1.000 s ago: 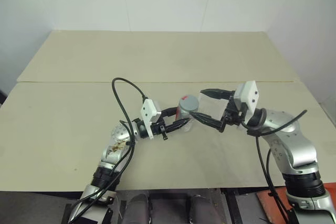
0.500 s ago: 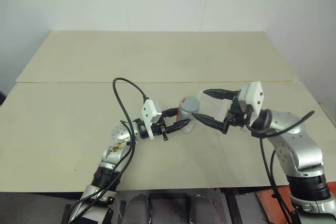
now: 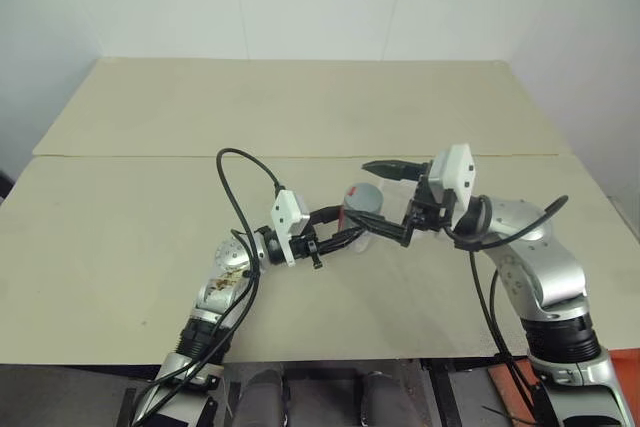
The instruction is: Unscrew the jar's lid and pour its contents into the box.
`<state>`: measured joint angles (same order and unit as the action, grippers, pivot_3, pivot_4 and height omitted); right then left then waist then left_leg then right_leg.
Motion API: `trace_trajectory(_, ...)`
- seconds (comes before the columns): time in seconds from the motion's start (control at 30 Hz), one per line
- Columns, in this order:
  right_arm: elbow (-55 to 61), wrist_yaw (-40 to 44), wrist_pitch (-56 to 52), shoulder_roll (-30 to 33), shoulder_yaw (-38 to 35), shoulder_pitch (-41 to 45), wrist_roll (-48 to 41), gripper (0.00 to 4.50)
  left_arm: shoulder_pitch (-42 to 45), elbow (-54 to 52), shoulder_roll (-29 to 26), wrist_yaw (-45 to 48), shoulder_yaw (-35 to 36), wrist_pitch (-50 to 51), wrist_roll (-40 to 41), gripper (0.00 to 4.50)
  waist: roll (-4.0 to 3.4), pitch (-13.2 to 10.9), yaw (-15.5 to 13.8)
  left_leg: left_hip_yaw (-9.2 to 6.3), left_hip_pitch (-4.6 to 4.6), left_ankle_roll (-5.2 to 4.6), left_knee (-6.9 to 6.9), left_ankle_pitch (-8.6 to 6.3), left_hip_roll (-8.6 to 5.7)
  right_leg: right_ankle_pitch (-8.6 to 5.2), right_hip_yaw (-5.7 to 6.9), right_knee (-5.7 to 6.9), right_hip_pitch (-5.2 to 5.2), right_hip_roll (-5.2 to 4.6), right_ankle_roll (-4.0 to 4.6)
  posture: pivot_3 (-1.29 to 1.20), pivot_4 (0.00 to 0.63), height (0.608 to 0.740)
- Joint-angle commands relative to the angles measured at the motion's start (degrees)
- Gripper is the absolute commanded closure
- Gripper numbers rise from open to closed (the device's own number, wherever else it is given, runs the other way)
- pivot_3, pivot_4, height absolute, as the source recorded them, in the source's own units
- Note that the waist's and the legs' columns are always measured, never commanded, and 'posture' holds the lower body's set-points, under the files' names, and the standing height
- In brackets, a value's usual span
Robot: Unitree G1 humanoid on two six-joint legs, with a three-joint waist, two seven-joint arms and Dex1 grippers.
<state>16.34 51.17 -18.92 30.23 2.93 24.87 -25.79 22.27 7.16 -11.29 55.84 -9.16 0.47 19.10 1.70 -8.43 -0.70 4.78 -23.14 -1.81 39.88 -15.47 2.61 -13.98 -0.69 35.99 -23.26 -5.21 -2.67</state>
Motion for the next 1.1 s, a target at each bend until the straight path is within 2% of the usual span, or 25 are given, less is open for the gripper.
trace_trajectory(0.03, -0.3, -0.18, 0.31, -0.3, 0.24, 1.63, 0.51, 0.05, 0.78, -1.39, 0.36, 0.12, -0.2, -1.63, 0.03, 2.64, 0.0, 0.0, 0.04, 0.0, 0.0, 0.0, 0.0, 0.0, 0.0, 0.0, 0.0, 0.0, 0.0, 0.0, 0.0, 0.0, 0.15, 0.74)
trace_trajectory(1.1, -0.78, 1.69, 1.85, 3.62, -3.81, -2.74, 0.47, 0.05, 0.8, -0.42, -0.06, 0.96, -0.31, -2.47, 0.0, 2.64, 0.0, 0.0, -0.01, 0.0, 0.01, 0.0, 0.0, 0.0, 0.01, 0.0, 0.0, 0.01, 0.0, 0.01, 0.0, 0.0, 0.15, 0.74)
